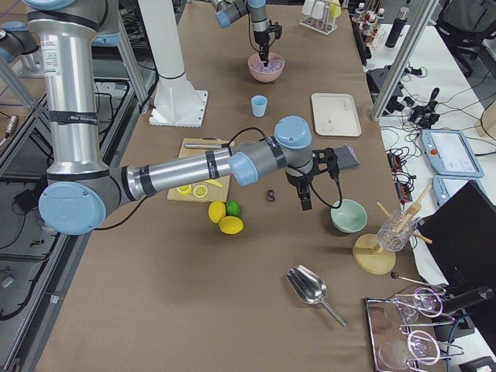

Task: Put ice and cherries in cup
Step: 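Carry the ice cube over the light-blue cup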

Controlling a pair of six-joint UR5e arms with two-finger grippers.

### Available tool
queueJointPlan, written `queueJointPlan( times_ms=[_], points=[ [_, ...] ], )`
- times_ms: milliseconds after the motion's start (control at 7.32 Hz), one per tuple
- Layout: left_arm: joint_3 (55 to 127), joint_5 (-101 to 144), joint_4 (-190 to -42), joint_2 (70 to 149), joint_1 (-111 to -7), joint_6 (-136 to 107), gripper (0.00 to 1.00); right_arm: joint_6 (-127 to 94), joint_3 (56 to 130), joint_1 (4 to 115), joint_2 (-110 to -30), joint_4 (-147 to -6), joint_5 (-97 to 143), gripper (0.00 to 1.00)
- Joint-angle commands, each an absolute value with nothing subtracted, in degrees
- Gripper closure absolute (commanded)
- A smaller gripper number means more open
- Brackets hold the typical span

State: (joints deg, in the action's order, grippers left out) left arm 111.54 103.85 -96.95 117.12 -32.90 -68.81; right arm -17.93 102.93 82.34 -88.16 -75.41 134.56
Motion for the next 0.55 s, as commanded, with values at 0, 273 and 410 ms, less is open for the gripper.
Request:
queueJointPlan(
  times_ms=[0,273,410],
  points=[
    [105.59,103.28,-99.03,124.25,-30.86,-77.48,1.0,-17.93,103.01,82.35,-88.15,-75.41,134.56,0.0],
    [102.4,97.6,-106.05,124.89,-25.96,-82.25,1.0,-17.93,103.18,82.27,-88.15,-75.41,134.65,0.0],
    [101.17,95.99,-107.91,125.68,-24.45,-84.53,1.0,-18.63,103.27,82.27,-88.15,-75.32,134.65,0.0]
  ],
)
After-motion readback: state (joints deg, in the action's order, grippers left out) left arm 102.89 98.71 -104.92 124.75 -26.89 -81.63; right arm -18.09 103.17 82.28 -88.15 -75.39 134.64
